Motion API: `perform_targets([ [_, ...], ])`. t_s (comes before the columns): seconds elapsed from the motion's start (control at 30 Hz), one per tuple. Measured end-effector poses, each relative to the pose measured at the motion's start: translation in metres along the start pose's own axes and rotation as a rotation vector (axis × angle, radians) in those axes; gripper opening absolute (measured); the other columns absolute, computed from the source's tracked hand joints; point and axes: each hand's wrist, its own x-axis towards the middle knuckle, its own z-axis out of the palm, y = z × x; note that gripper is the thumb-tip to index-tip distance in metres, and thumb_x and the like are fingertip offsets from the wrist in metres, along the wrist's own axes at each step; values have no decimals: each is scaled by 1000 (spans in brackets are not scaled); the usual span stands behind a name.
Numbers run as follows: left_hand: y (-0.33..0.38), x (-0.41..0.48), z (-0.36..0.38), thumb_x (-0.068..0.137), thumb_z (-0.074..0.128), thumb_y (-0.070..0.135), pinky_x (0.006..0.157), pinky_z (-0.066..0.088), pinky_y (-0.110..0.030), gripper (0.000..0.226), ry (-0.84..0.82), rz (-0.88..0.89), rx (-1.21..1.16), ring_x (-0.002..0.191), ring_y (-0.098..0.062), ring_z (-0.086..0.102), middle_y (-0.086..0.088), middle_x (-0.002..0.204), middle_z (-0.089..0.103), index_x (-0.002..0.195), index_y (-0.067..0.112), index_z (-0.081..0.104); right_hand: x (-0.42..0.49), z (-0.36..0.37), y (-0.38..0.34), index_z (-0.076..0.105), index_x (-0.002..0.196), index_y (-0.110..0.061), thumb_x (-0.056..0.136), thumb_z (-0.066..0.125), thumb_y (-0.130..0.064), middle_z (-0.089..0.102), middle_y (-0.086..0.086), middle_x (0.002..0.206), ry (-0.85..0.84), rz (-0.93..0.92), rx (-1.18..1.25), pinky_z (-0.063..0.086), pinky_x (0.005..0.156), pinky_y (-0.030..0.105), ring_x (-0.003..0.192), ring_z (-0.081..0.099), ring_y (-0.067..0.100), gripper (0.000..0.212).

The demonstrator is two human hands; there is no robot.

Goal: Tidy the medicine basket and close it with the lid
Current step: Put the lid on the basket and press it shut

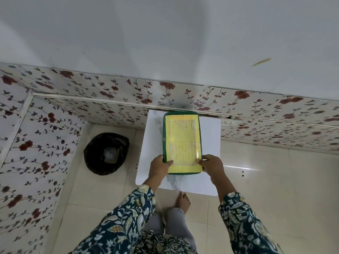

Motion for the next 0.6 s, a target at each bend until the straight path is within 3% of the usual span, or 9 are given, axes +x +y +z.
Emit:
perform_targets([
  [0.07,1,3,-3,88,60,10,92,53,-46,23,-16,-7,-22,103,-35,62,-21,114,66,109,0,62,5,-3,0,62,103,5,79,71,-8,66,26,111,-3,29,47,52,93,52,102,64,41,28],
  [0.17,4,4,-6,88,61,10,94,52,-50,27,-38,7,-20,107,-36,61,-21,117,65,113,1,62,7,-4,3,57,92,0,79,71,-7,65,31,110,-31,67,111,55,88,50,100,65,42,21],
  [0.43,18,2,-12,91,56,13,87,56,-52,33,-57,10,-20,113,-36,56,-15,125,60,124,11,53,6,3,4,57,112,1,77,74,-14,62,19,117,-83,-37,-55,52,95,46,106,61,34,42],
  [0.6,20,4,-8,91,56,14,78,59,-50,30,12,25,65,106,-37,59,-16,121,62,121,10,55,9,5,2,58,110,2,74,77,-14,66,22,111,-21,-58,-120,54,89,46,96,65,34,44],
])
